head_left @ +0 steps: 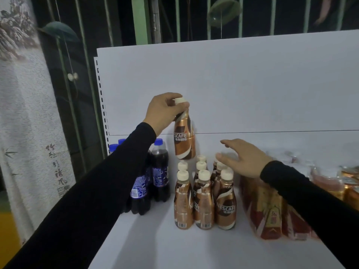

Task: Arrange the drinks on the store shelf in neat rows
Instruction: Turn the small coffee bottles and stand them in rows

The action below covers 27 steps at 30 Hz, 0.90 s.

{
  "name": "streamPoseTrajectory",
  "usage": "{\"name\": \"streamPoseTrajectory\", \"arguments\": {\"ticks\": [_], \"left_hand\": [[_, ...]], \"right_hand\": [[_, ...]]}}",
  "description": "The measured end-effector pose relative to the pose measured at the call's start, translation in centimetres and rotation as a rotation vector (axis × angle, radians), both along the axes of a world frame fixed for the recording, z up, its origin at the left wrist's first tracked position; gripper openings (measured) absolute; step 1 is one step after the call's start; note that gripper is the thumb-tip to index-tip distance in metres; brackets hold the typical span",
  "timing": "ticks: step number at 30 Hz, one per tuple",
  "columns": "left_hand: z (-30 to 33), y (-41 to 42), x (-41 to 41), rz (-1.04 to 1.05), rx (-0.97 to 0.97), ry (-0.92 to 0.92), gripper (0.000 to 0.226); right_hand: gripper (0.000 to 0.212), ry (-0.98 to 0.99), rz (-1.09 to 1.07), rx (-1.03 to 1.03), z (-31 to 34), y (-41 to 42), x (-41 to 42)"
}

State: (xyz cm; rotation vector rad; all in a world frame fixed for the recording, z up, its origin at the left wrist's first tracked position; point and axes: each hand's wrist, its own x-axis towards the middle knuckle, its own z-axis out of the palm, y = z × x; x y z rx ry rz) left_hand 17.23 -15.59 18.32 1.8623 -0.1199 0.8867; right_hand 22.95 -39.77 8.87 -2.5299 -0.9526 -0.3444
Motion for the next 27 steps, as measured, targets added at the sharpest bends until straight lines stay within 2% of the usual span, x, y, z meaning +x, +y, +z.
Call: {"name": "streamPoseTrajectory", "arguments": {"ticks": [3,10,18,21,23,25,27], "left_hand": [[0.3,0.5,2.3,0.054,0.013,0.009,0.042],[-2.2,1.5,6.8,0.111,0.058,0.089,0.026],[-8.1,2.1,8.3,0.144,0.103,0.247,0.027],[-10.0,2.2,8.1,0.16,0.195,0.338,0.024],[-11.0,2.2,8.0,0.166,0.261,0.402,0.024],[-11.6,2.1,7.9,0.159,0.279,0.467,0.026],[-12.1,1.9,8.0,0.175,0.302,0.532,0.024]], "right_hand": [[0.079,0.015,-0.072,-0.14,0.6,-1.1,2.1],[0.082,0.143,-0.163,-0.354,0.8,-2.0,5.5],[0.088,0.238,-0.228,-0.419,-0.3,-1.7,6.8],[0.089,0.224,-0.215,-0.438,-0.5,-1.7,7.0],[0.098,0.224,-0.209,-0.445,-0.5,-1.8,6.9],[0.127,0.213,-0.187,-0.473,-0.4,-1.9,7.0],[0.14,0.205,-0.184,-0.498,-0.6,-1.9,7.4]]}}
